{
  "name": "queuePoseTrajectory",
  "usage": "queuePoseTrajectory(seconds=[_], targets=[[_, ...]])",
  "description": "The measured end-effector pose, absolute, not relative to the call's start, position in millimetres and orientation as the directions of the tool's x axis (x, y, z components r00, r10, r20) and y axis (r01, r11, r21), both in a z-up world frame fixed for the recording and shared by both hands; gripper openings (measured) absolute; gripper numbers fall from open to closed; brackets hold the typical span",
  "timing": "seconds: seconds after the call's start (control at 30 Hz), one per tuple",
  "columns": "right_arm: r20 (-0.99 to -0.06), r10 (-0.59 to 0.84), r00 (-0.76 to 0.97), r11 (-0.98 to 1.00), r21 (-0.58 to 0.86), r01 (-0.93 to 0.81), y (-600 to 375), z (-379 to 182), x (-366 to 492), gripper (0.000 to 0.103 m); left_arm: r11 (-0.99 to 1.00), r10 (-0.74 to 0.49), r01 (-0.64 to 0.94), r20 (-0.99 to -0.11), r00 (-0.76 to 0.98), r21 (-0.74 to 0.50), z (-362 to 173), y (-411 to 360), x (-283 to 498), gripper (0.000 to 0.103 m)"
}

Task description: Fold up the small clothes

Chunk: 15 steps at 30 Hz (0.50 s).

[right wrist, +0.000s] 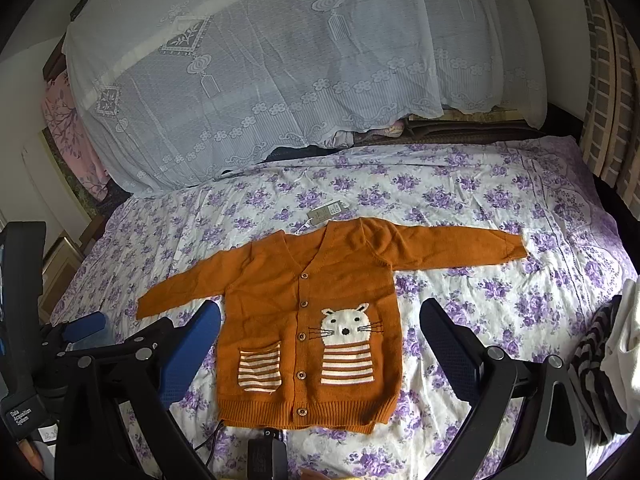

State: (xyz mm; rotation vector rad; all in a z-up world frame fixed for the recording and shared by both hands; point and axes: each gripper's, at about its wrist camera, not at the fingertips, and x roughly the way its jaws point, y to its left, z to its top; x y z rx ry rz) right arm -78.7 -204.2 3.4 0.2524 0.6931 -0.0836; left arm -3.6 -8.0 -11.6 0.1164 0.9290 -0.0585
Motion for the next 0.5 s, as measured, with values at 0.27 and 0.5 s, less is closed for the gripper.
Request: queuePoseTrajectory(seconds=[0.27, 0.5], targets=[[-0.640, 0.005, 0.768, 0.966, 0.201, 0.161, -203.7, 3.6, -78.0, 0.100, 0.992, 0.002, 0.100, -0.802, 0.597, 0.077, -13.2, -5.0, -4.5, 0.099], [-0.642, 0.007, 0.767, 0.966, 0.204, 0.161, -204.2, 3.3, -78.0, 0.100, 0.992, 0.003, 0.101, -0.804, 0.595, 0.078, -14.0, -2.8, -4.8, 0.099]])
